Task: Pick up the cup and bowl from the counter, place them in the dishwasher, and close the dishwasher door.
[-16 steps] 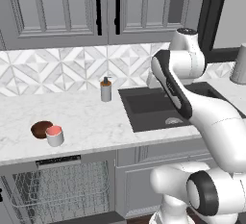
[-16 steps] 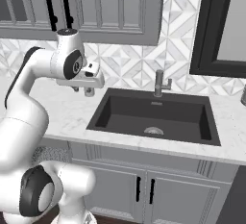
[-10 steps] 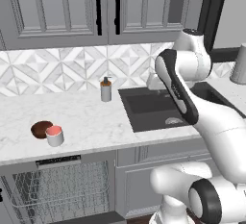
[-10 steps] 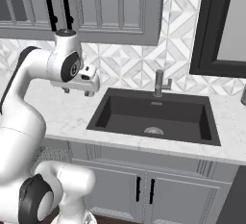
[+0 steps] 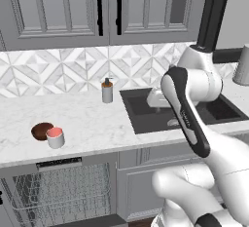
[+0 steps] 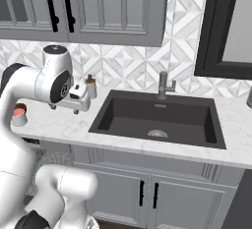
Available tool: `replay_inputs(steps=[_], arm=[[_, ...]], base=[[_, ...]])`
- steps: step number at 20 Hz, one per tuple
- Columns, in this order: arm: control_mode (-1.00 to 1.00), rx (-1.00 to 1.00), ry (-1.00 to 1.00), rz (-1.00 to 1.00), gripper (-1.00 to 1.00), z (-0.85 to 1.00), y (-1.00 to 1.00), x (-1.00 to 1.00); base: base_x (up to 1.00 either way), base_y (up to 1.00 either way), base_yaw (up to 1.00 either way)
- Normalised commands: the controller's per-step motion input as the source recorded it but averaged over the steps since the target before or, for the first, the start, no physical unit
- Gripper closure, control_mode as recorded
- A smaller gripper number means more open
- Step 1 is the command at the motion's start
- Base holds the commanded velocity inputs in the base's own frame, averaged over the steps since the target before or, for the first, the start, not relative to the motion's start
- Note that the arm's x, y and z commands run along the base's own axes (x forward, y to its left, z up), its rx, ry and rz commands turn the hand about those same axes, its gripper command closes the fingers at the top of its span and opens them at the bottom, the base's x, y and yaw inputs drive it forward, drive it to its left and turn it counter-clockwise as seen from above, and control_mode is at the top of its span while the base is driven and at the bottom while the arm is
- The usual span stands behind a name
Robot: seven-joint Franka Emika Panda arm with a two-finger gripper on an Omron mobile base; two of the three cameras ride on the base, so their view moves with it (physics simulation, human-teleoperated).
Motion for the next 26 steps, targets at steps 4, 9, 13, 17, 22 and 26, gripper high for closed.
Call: replay_inputs(steps=[4, 9, 13, 17, 22, 26], arm=[[1.0, -0.02, 0.02, 0.0, -1.0, -0.11, 0.0, -0.02], [1.0, 0.0, 0.0, 0.0, -1.0, 0.0, 0.0, 0.0], [1.0, 0.0, 0.0, 0.0, -1.0, 0.0, 0.0, 0.0], [1.0, 0.0, 0.0, 0.0, -1.0, 0.0, 0.0, 0.0], [1.0, 0.0, 0.0, 0.0, -1.0, 0.0, 0.0, 0.0], [1.0, 0.0, 0.0, 0.0, -1.0, 0.0, 0.0, 0.0]], base=[[0.09, -0.12, 0.02], [0.04, -0.7, 0.42], [0.24, -0.13, 0.79], [0.38, 0.0, 0.89], [0.42, -0.06, 0.81], [0.53, -0.04, 0.55]])
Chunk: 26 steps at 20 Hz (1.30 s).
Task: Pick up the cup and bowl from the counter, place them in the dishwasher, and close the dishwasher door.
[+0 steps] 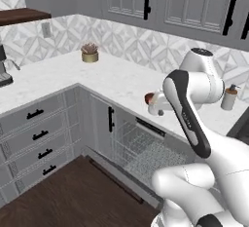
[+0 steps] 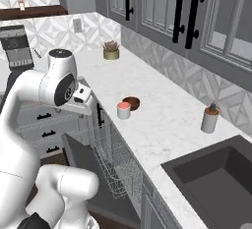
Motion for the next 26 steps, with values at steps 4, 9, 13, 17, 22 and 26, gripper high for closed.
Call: replay_inputs(steps=[4, 9, 13, 17, 22, 26], arm=[[1.0, 0.0, 0.0, 0.0, -1.0, 0.0, 0.0, 0.0], [1.0, 0.0, 0.0, 0.0, -1.0, 0.0, 0.0, 0.0], [1.0, 0.0, 0.0, 0.0, -1.0, 0.0, 0.0, 0.0], [1.0, 0.0, 0.0, 0.0, -1.0, 0.0, 0.0, 0.0], [1.0, 0.0, 0.0, 0.0, -1.0, 0.0, 0.0, 0.0], [1.0, 0.0, 0.0, 0.0, -1.0, 0.0, 0.0, 0.0]], base=[[0.63, -0.54, 0.15], [0.23, -0.45, 0.11], [-0.35, -0.05, 0.27], [-0.01, -0.11, 0.22], [0.2, -0.01, 0.08], [0.51, 0.0, -0.05]])
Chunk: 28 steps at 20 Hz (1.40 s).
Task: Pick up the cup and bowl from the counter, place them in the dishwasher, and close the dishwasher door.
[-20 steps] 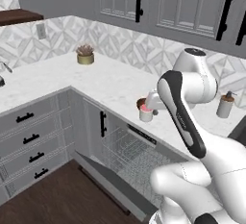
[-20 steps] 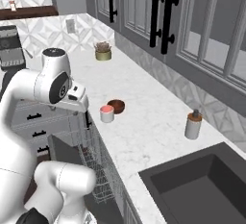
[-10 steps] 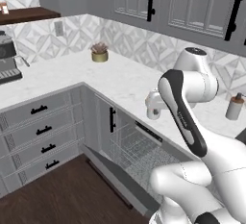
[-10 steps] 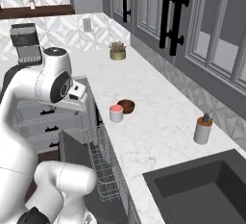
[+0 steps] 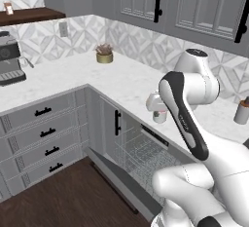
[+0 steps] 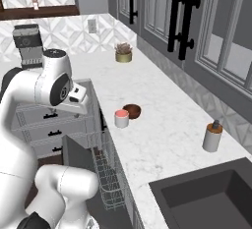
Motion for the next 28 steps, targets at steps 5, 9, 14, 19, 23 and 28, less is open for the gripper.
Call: replay_inputs(steps=[5, 9, 14, 19, 23, 28], arm=[[1.0, 0.0, 0.0, 0.0, -1.0, 0.0, 0.0, 0.0], [-1.0, 0.0, 0.0, 0.0, -1.0, -0.11, 0.0, 0.48], [-1.0, -0.12, 0.0, 0.0, -1.0, -0.5, 0.0, 0.84], [-1.0, -0.12, 0.01, 0.0, -1.0, -0.66, -0.18, 0.96], [-1.0, -0.01, 0.05, 0.0, -1.0, -0.42, -0.5, 1.0], [-1.0, 0.0, 0.05, 0.0, -1.0, -0.26, -0.37, 0.96]], base=[[0.27, 0.0, -0.01], [0.08, 0.0, 0.0], [0.0, 0.0, 0.0], [0.0, 0.0, 0.0], [0.0, 0.0, 0.0], [0.0, 0.0, 0.0]])
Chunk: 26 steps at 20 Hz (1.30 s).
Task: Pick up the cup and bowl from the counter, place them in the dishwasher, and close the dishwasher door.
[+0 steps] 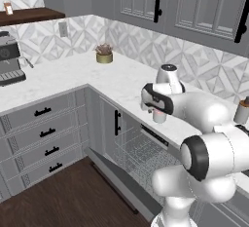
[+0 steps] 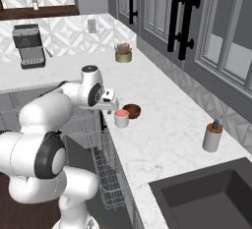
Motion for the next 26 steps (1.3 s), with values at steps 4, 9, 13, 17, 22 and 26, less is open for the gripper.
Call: replay_inputs(steps=[4, 9, 13, 17, 22, 26], arm=[[-1.0, -0.03, 0.16, 0.06, -1.0, -0.14, -0.08, 0.78], [-1.0, -0.15, 0.23, 0.08, -1.0, -0.23, 0.05, 0.62], [-1.0, -0.13, 0.19, 0.12, -1.0, -0.36, -0.01, 0.43], [-1.0, -0.03, 0.03, 0.08, -1.0, -0.23, -0.28, 0.07], [-1.0, 0.0, 0.0, 0.03, -1.0, -0.32, -0.36, 0.17], [-1.0, 0.0, 0.0, 0.04, -1.0, -0.3, -0.3, 0.34]], base=[[0.0, 0.0, 0.0], [0.0, 0.0, 0.0], [0.0, 0.0, 0.0], [0.0, 0.0, 0.0], [0.0, 0.0, 0.0], [0.0, 0.0, 0.0]])
